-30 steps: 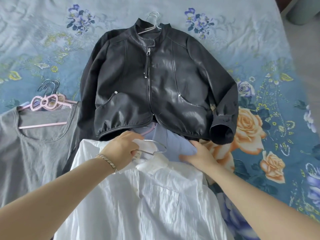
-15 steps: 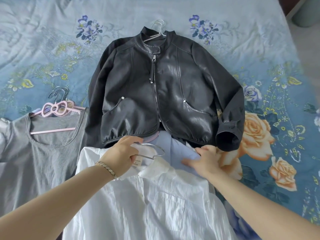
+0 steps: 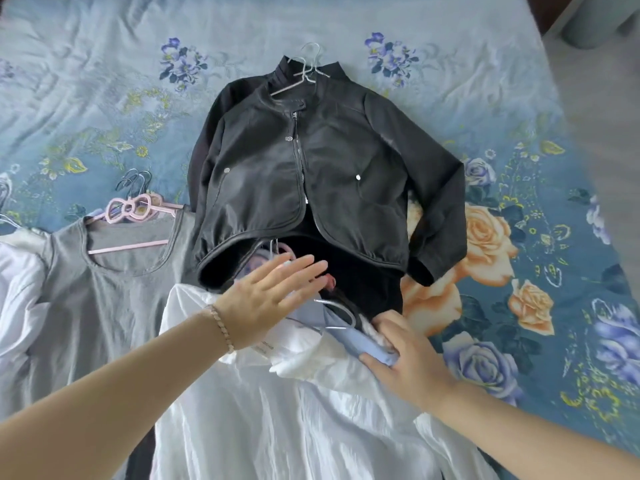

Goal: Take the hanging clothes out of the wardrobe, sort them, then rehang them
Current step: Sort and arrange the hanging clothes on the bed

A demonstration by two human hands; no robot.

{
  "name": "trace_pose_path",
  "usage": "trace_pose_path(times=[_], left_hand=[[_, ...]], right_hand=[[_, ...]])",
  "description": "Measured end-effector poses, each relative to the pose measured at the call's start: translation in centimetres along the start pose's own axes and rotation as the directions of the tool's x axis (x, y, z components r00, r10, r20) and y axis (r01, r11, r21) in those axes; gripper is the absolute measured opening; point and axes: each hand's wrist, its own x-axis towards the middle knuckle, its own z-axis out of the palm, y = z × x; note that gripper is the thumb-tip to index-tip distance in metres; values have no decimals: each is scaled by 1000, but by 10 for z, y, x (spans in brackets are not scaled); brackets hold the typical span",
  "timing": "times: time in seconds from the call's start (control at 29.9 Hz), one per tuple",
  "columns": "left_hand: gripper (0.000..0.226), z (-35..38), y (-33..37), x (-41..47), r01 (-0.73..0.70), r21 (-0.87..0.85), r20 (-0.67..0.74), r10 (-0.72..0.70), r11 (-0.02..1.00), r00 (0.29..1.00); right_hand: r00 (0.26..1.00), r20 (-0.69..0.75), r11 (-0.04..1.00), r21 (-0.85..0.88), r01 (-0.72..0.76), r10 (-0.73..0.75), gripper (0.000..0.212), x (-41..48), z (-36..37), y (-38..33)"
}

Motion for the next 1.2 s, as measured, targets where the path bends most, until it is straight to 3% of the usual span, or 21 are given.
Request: trace_pose_path(times=[0.07, 0.13, 0.17, 0.3, 0.37, 0.44, 0.54, 0.64, 0.7, 0.77, 0.8, 0.84, 0.9, 0.94, 0.97, 1.04, 1.1, 1.14, 1.2], left_hand=[[80, -10, 15, 16, 24, 108, 181, -44, 994, 983], [64, -6, 22, 26, 120, 117, 382, -156, 986, 911], [52, -3, 26, 29, 138, 89, 416, -162, 986, 895], [38, -4, 30, 32, 222, -38, 402, -188, 974, 896], [36, 1, 36, 32, 220, -71, 391, -176, 973, 903], [27, -3, 42, 37, 237, -18, 427, -207, 971, 880], [17, 1, 44, 42, 364, -18, 436, -321, 931, 841], [13, -1, 41, 42, 372, -38, 497, -305, 928, 813], [20, -8, 34, 43, 407, -151, 586, -250, 901, 771], [35, -23, 28, 46, 585, -336, 655, -263, 738, 708], [47, -25, 24, 47, 646, -351, 675, -295, 678, 676], [53, -25, 22, 50, 650, -315, 670, -323, 692, 668], [50, -21, 22, 52, 498, -115, 584, -347, 860, 734], [42, -17, 23, 52, 345, 9, 448, -312, 939, 838], [32, -11, 21, 51, 232, 151, 261, -265, 961, 928], [35, -11, 13, 47, 212, 369, 56, -249, 905, 967], [67, -18, 3, 40, 426, 391, -23, -453, 816, 891], [83, -19, -3, 36, 524, 335, -7, -554, 783, 833], [94, -21, -9, 34, 703, 152, 131, -720, 694, 682]], right_hand=[[999, 21, 999, -20, 33, -32, 31, -7, 1, -1], [997, 63, 999, -39, 36, -34, 25, -16, 2, 1], [997, 82, 998, -56, 20, -16, 20, -21, 3, 3], [969, 224, 992, -91, -83, 102, 39, -27, -2, -13], [941, 322, 994, -72, -81, 101, 61, -22, 1, -32], [921, 323, 976, -78, -205, 219, 80, -13, 9, -51], [875, 192, 895, -145, -423, 444, 42, 10, 21, -66], [822, 229, 853, -96, -514, 521, 43, 28, 26, -60], [808, 274, 853, -119, -509, 521, 40, 27, 29, -54], [799, 267, 843, -177, -508, 538, 39, 21, 31, -49], [799, 260, 840, -198, -505, 542, 39, 20, 31, -47], [799, 259, 839, -216, -500, 543, 39, 19, 31, -45], [780, 287, 830, -243, -502, 556, 38, 20, 27, -44], [766, 303, 823, -245, -513, 568, 37, 22, 24, -44], [755, 314, 818, -239, -524, 575, 34, 22, 22, -43], [741, 324, 808, -199, -555, 589, 27, 20, 19, -42], [724, 340, 796, -164, -583, 600, 31, 13, 20, -40], [719, 345, 791, -147, -593, 603, 37, 9, 22, -40], [713, 349, 781, -105, -615, 608, 39, 2, 28, -38]])
